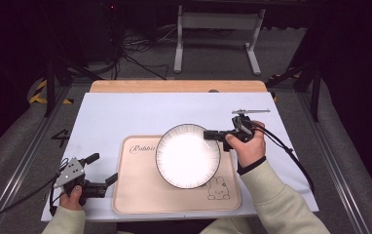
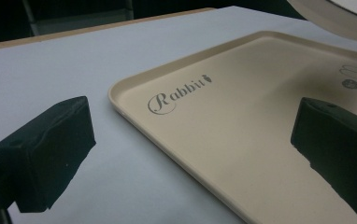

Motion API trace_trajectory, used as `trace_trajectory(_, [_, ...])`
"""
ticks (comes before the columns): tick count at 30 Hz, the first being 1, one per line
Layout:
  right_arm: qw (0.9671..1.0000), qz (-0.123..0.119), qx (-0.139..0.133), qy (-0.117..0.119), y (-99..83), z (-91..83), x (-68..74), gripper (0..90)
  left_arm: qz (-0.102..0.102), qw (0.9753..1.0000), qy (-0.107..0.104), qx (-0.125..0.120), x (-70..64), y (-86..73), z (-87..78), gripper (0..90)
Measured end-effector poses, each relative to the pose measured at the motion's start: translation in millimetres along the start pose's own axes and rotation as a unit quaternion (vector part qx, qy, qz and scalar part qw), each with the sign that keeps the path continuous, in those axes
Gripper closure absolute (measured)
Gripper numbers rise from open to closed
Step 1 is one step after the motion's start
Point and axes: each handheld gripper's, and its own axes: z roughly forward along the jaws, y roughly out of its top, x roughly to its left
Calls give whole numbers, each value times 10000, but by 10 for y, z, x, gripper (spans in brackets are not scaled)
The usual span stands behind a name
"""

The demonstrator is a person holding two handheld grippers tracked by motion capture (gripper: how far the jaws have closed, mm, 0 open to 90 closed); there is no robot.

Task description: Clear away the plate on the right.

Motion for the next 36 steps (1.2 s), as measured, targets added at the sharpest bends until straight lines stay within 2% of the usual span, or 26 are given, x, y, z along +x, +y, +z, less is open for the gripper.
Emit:
trace_trajectory(20, [9993,207,275,120,-199,434,-37,819,-39,10000,-6,-8,-5,-2,0,3])
trace_trajectory(36, [9988,298,381,116,-305,613,-79,814,-37,10000,-11,-13,-1,-2,-1,3])
